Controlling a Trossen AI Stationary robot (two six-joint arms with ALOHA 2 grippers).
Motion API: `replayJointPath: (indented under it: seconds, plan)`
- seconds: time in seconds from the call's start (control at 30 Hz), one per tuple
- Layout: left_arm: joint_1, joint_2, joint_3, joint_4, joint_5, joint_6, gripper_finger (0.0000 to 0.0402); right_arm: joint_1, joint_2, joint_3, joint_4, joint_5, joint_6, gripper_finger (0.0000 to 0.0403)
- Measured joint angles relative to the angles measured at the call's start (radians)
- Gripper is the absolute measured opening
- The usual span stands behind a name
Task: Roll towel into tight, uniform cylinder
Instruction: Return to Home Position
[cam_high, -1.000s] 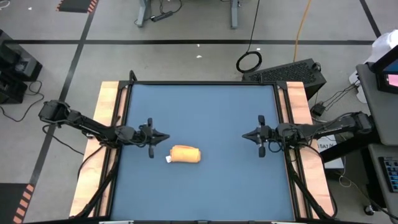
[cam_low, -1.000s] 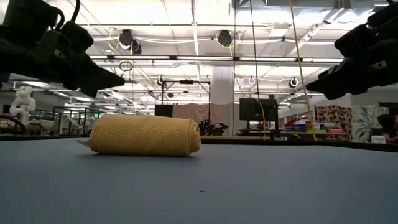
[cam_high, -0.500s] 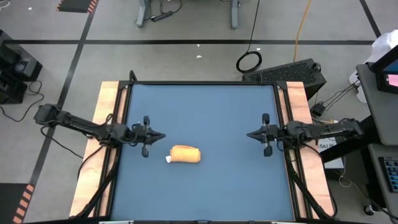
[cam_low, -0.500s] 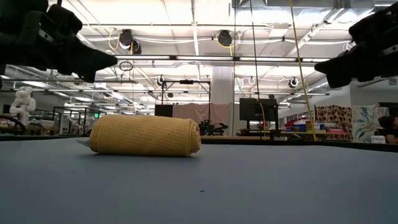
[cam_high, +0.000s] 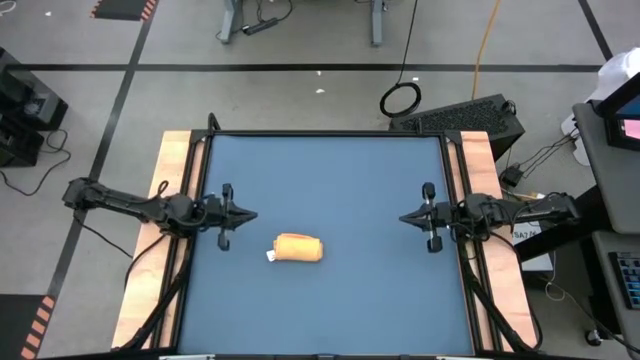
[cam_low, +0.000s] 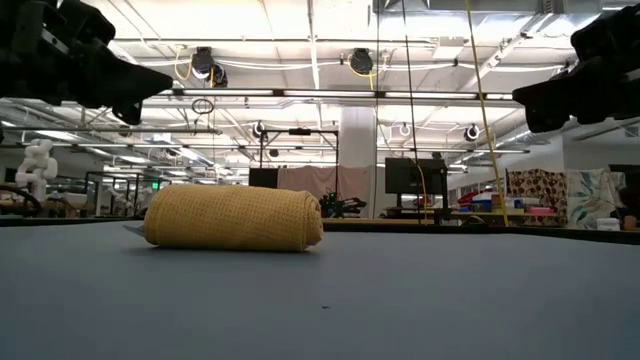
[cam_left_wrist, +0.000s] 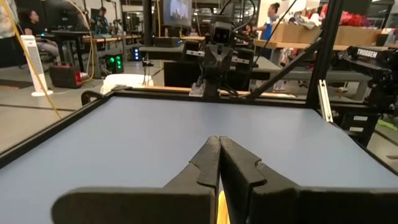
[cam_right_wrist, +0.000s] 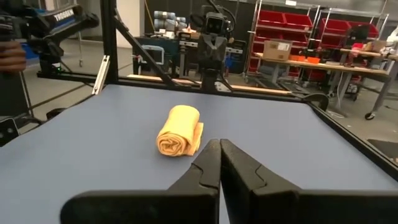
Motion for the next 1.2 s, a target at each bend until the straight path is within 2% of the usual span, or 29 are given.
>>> replayJointPath:
  seconds: [0.4, 0.57, 0.7, 1.2]
  plan:
    - [0.0, -0.21, 0.0, -0.226, 0.007, -0.006, 0.0013, 0.0, -0.069, 0.0, 0.0, -0.005, -0.048, 0.0]
    - [0.0, -0.291, 0.0, -0.285, 0.076, 0.018, 0.0013, 0.0, -0.069, 0.0, -0.008, -0.05, -0.037, 0.0]
    - [0.0, -0.354, -0.001, -0.32, 0.082, 0.027, 0.0013, 0.0, -0.069, 0.0, -0.008, -0.052, -0.025, 0.0]
    - [0.0, -0.357, -0.001, -0.33, 0.112, 0.04, 0.0013, -0.013, -0.069, 0.0, -0.009, -0.045, -0.047, 0.0]
